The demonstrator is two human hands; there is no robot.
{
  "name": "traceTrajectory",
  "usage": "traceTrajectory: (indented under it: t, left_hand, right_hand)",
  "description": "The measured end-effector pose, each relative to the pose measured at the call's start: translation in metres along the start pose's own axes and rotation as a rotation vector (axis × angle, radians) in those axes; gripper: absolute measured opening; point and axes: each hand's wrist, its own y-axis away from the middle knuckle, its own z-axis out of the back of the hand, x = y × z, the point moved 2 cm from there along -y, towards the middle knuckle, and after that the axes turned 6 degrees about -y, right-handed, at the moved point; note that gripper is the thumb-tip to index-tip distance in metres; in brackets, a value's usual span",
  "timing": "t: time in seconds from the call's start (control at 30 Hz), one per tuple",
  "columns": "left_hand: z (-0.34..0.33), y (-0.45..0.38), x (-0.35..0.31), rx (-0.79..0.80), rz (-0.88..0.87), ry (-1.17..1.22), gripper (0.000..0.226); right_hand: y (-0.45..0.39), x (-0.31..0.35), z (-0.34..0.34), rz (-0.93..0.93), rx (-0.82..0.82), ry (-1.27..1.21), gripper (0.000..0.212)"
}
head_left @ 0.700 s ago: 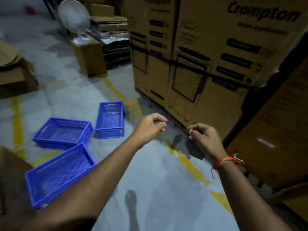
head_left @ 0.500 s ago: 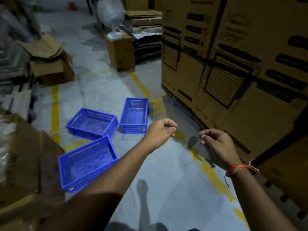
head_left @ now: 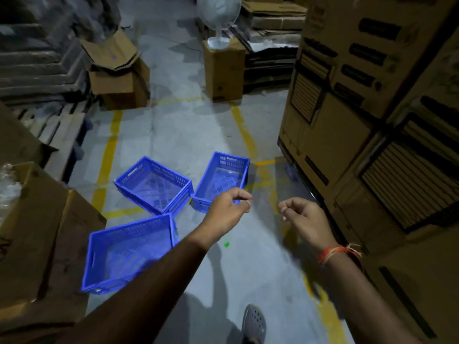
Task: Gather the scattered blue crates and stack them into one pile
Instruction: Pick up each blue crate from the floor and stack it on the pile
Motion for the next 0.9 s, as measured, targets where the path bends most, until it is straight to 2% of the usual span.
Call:
traceTrajectory:
  t: [0.17,0.33,0.37,0.47,0.6,0.67,0.9]
  left_hand:
    - [0.024,-0.091,0.004,-0.201,0.111,0.136,0.017]
    - [0.058,-0.187,0.034,-0.422,0.237,0.244,0.012]
    - [0.065,-0.209,0.043,-0.462,0.263,0.256,0.017]
    - [0.082,-0.279,0.081,-0.492,0.335,0.250,0.035]
    - [0.100,-0.366,0.137,-0.502,0.478,0.170,0.023]
    - [0.106,-0.398,0.152,-0.543,0.548,0.223,0.019]
    - [0.094,-0.472,0.210,-0.568,0.682,0.290,0.034]
  right_hand:
    - [-0.126,0.011,-0.024,0.013,0.131,0.047,0.015]
    - [-0.240,0.001,-0.079,0.023,0.277,0.106,0.022]
    - [-0.263,-0.004,-0.093,0.009,0.308,0.120,0.019]
    - [-0.334,-0.026,-0.134,-0.007,0.391,0.198,0.014]
    - [-0.409,-0.046,-0.184,-0.023,0.497,0.367,0.012]
    - [-0.443,-0.054,-0.203,-0.045,0.545,0.438,0.013]
    - [-0.536,-0.100,-0.248,-0.098,0.727,0.637,0.019]
